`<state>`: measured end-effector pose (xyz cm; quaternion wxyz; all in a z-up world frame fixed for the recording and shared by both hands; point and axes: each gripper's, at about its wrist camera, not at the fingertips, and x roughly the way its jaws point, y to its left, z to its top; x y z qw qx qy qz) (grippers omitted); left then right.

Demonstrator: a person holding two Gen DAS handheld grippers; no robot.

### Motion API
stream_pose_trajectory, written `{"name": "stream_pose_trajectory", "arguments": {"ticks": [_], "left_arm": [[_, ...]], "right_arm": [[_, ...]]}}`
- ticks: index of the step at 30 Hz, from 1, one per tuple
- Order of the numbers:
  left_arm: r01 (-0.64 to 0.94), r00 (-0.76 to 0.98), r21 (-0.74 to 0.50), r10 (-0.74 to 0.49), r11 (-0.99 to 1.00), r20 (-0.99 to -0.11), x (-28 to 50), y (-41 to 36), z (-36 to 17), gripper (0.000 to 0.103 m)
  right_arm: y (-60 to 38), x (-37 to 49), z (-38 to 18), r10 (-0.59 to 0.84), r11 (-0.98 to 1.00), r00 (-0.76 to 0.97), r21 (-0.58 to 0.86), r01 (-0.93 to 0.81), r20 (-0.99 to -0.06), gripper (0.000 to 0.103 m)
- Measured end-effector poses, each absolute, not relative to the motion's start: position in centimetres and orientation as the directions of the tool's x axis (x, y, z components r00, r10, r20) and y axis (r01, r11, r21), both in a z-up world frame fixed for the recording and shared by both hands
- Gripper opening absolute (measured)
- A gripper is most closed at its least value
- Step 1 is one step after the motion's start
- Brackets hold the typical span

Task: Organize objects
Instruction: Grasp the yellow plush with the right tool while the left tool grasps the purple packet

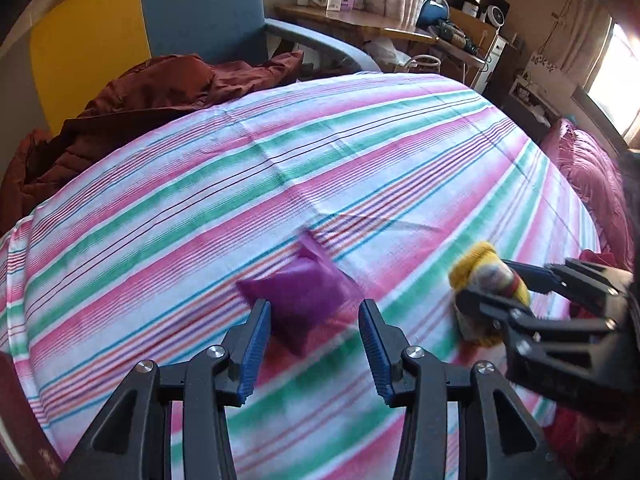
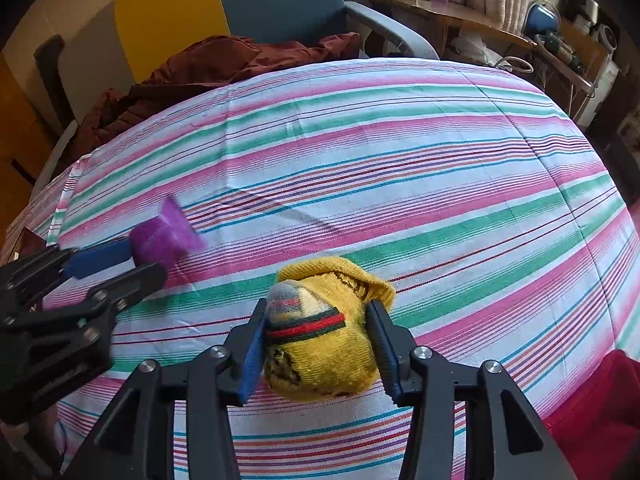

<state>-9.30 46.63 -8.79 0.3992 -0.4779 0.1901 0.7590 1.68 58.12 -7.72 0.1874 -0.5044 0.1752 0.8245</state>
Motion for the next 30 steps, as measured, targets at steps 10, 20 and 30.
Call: {"name": "stream_pose_trajectory", "arguments": {"ticks": [10, 20, 30], "left_arm": [[-0.812, -0.196, -0.125, 0.468, -0.570, -0.862, -9.6, 46.6, -7.9, 0.047], [-0.938, -0.278, 0.152, 0.412, -0.311, -0.868, -8.3, 46.7, -7.6, 0.055], [-0.950, -0.312, 0.284, 0.380, -0.128, -0.871, -8.3, 50.0, -10.1, 0.059]], "right_arm": [[58.1, 1.5, -8.3, 0.133, -0.870, -0.408, 0.091, -0.485, -0.903, 0.056], [58.6, 1.6, -8.3, 0.119, -0.861, -0.406, 0.110, -0.497, -0.906, 0.059], [59.1, 1.3, -8.9, 0.106, -0.851, -0.383, 0.115, -0.512, -0.918, 0.065]]}}
